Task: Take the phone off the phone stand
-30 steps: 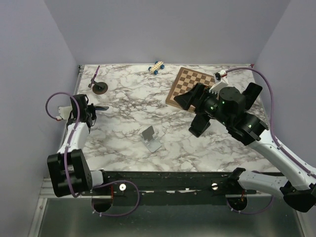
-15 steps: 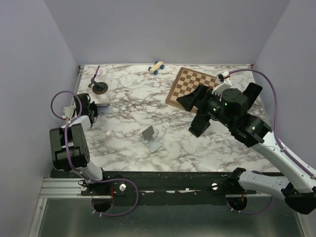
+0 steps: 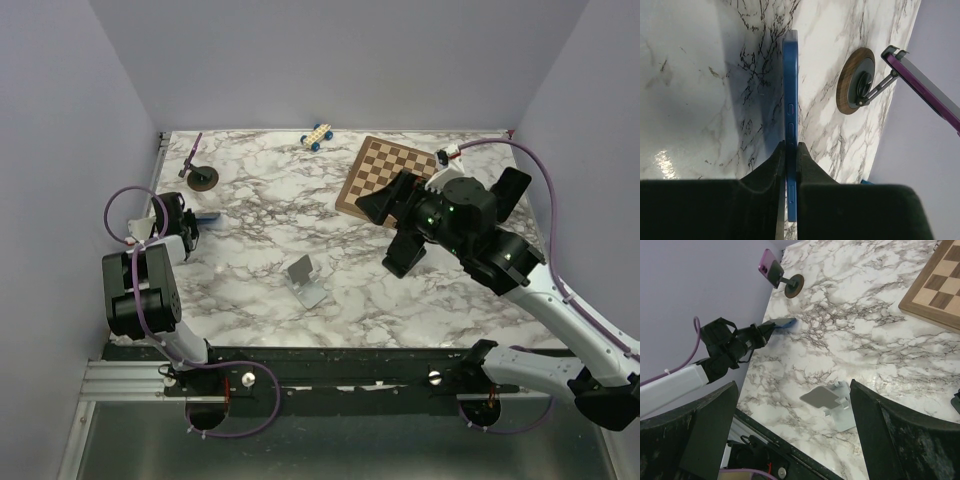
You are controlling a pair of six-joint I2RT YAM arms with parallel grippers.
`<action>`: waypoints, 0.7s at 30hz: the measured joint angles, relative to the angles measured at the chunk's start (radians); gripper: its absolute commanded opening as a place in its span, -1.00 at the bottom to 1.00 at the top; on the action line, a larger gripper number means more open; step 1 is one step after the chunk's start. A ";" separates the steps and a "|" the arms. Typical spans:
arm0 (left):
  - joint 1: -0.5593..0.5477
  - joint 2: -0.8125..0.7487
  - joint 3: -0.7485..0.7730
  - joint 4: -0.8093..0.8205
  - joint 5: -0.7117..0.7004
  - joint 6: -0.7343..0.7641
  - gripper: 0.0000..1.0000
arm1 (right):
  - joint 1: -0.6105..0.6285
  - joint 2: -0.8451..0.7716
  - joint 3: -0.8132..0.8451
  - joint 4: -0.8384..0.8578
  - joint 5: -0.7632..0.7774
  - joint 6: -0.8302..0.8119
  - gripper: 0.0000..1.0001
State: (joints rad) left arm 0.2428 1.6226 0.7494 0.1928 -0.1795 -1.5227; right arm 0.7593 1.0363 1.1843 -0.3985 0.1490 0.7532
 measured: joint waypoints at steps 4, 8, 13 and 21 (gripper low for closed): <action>0.000 0.003 0.003 -0.011 0.003 -0.002 -0.47 | 0.000 0.000 0.000 0.000 0.000 0.004 1.00; 0.000 0.009 0.021 -0.027 0.017 -0.005 -0.36 | 0.000 0.000 0.000 0.000 0.000 0.006 1.00; 0.000 0.009 0.029 -0.039 0.027 -0.004 0.10 | 0.000 0.000 0.000 0.000 0.000 0.006 1.00; 0.000 -0.004 0.037 -0.111 0.042 0.019 0.46 | 0.000 0.000 -0.002 0.000 0.000 0.006 1.00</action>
State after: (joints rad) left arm 0.2432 1.6188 0.7860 0.0814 -0.1379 -1.5036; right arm 0.7593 1.0359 1.1824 -0.3985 0.1490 0.7593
